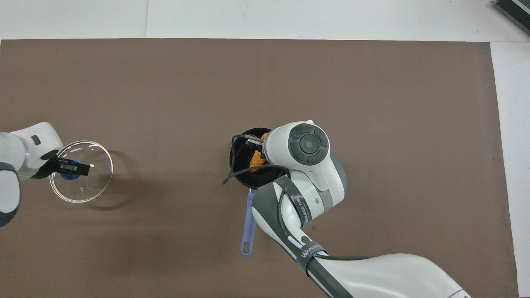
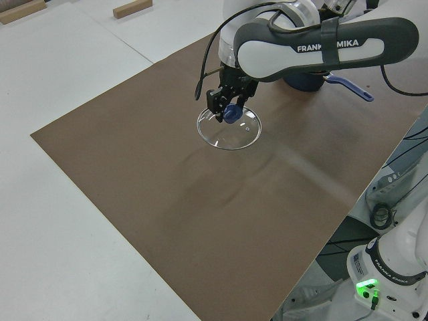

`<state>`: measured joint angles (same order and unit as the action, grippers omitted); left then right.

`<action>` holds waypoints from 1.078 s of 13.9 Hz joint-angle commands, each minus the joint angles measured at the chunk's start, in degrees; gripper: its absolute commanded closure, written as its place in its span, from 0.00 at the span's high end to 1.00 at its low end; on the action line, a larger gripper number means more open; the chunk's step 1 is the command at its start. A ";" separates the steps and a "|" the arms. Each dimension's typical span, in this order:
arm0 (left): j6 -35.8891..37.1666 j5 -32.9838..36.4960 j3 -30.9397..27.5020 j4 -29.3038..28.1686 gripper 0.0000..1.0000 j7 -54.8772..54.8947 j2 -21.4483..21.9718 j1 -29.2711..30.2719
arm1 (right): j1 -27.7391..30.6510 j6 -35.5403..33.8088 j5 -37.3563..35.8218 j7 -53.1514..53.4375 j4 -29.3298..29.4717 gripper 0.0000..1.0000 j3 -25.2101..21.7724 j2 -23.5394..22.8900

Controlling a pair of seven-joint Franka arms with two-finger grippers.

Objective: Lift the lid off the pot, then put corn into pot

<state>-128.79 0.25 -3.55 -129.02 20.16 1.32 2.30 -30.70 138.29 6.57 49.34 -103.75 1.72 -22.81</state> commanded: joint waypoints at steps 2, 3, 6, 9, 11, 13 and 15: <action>-6.48 -0.69 0.47 -4.76 0.99 1.12 -0.44 1.39 | -0.06 1.01 3.09 2.07 -0.75 1.00 0.12 0.23; -6.21 -0.69 0.47 -3.62 1.00 1.02 -0.96 1.48 | -0.06 1.01 3.18 3.04 -0.40 1.00 0.12 0.14; -4.90 -0.78 0.47 0.33 1.00 0.24 -1.67 1.39 | -0.06 1.01 3.10 3.66 1.00 1.00 0.21 0.23; 2.20 -0.78 0.65 7.53 1.00 -5.29 -1.93 0.08 | 0.90 0.49 3.18 3.48 1.27 1.00 -0.14 2.67; 8.70 -0.69 0.56 13.59 1.00 -9.33 -2.20 -1.94 | 1.08 -0.83 3.18 3.48 1.27 1.00 -0.58 4.44; 13.46 -0.34 0.56 18.43 1.00 -12.50 -2.28 -3.52 | 2.21 -2.93 2.92 2.87 1.27 1.00 -1.19 6.72; 17.06 -0.34 0.73 22.04 1.00 -12.51 -2.28 -3.71 | 4.58 -7.22 2.05 0.95 1.18 1.00 -1.28 9.96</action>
<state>-115.84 0.04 -2.23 -111.23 8.61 -0.08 -0.54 -28.58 134.83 8.60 51.63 -101.71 0.17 -16.56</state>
